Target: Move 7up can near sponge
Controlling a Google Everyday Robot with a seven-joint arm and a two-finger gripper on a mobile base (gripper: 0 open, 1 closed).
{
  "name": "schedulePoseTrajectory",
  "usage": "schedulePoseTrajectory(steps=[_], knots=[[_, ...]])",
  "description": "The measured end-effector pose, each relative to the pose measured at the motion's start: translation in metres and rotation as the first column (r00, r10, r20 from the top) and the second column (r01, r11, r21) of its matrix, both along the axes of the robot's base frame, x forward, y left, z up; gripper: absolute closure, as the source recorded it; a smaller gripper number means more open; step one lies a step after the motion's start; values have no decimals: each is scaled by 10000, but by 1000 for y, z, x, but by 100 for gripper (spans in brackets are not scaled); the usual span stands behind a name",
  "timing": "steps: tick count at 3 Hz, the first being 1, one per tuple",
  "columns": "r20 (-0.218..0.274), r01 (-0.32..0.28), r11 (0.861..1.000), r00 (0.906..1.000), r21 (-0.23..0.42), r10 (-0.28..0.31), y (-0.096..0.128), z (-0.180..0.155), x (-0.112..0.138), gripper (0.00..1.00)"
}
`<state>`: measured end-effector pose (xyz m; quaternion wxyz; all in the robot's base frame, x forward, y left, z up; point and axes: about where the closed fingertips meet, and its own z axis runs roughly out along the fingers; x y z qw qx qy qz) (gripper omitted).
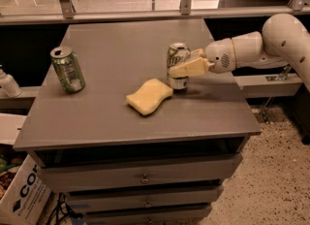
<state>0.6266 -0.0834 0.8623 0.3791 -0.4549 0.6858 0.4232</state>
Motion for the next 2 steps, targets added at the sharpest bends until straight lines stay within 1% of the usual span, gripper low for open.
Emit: schedulePoseTrajectory(steps=[1,2], knots=[[174,-466,9986,9988,234,462,6,-2,-7,57],[174,-466,9986,9988,234,462,6,0,-7,36]])
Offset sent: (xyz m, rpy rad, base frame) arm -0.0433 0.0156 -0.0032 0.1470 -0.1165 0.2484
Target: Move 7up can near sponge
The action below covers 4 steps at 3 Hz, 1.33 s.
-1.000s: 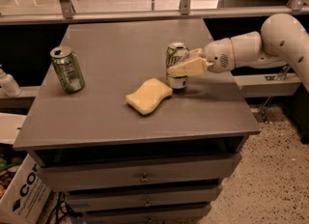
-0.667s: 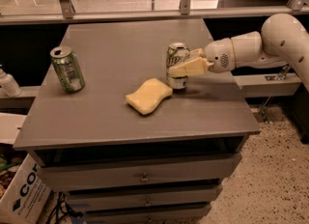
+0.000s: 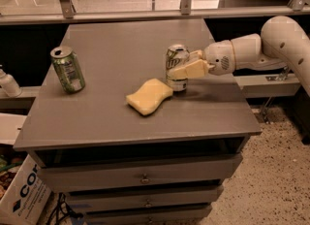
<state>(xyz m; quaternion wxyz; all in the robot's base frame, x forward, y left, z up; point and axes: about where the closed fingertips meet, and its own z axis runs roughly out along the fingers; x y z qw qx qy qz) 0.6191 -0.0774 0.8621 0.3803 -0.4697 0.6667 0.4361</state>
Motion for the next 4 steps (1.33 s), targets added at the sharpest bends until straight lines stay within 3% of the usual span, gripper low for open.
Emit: schedulePoseTrajectory(steps=[1,2,3,4], knots=[[3,-5,10000,10000,4,5,0,0,0,11],[491,-823,9948,9956,600,794,5,6,-16,0],[900,-1380,9850,9876,1035,1289,4,13,-28,0],[1316,-1627,9808,9802,1078,1481,-10,25,-30,0]])
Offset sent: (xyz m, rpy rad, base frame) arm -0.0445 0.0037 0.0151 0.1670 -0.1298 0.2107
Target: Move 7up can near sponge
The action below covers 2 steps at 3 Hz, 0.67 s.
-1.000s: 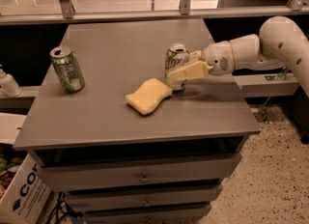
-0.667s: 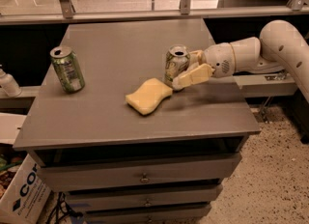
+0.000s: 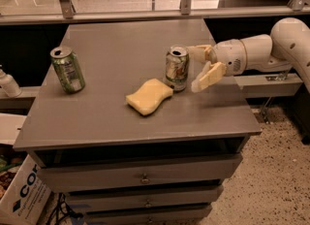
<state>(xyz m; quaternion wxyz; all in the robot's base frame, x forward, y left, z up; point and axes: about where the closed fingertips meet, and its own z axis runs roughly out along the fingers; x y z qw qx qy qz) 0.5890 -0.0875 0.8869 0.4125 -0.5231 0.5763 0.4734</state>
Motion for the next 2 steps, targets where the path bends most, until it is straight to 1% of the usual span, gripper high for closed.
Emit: schedulePoseTrajectory(steps=[1,2], knots=[[620,103,9998,9980,-146,-94,-27,18,9,0],[1269,660,9972,9900,-343,-611,-62,37,27,0]])
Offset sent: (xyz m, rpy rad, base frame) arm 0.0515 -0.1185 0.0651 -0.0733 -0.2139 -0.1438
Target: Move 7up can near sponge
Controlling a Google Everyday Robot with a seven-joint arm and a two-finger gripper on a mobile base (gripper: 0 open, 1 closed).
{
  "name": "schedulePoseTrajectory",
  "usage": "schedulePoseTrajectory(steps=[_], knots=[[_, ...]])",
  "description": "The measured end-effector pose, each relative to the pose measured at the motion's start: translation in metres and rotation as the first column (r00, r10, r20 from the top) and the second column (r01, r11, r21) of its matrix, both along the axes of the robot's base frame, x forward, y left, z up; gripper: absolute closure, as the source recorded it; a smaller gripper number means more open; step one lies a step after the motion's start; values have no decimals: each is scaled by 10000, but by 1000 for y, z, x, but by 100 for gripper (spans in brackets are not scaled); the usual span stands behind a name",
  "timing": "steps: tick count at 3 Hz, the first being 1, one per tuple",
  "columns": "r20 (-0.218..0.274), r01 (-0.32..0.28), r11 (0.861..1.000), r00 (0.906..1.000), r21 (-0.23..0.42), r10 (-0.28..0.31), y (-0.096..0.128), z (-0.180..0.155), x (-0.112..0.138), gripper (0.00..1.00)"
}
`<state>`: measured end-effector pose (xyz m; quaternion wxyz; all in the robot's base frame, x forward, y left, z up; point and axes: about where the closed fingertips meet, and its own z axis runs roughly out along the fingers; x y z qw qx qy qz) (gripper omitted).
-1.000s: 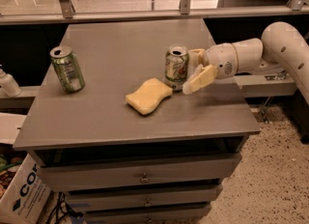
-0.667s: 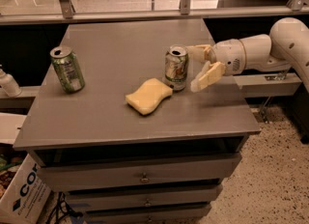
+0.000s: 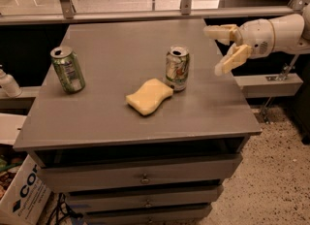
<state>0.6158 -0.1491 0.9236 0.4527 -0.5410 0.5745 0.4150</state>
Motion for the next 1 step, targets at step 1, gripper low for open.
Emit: schedulePoseTrajectory(steps=[1], knots=[[308,215,9998,9993,43,-216,-7,13,5,0]])
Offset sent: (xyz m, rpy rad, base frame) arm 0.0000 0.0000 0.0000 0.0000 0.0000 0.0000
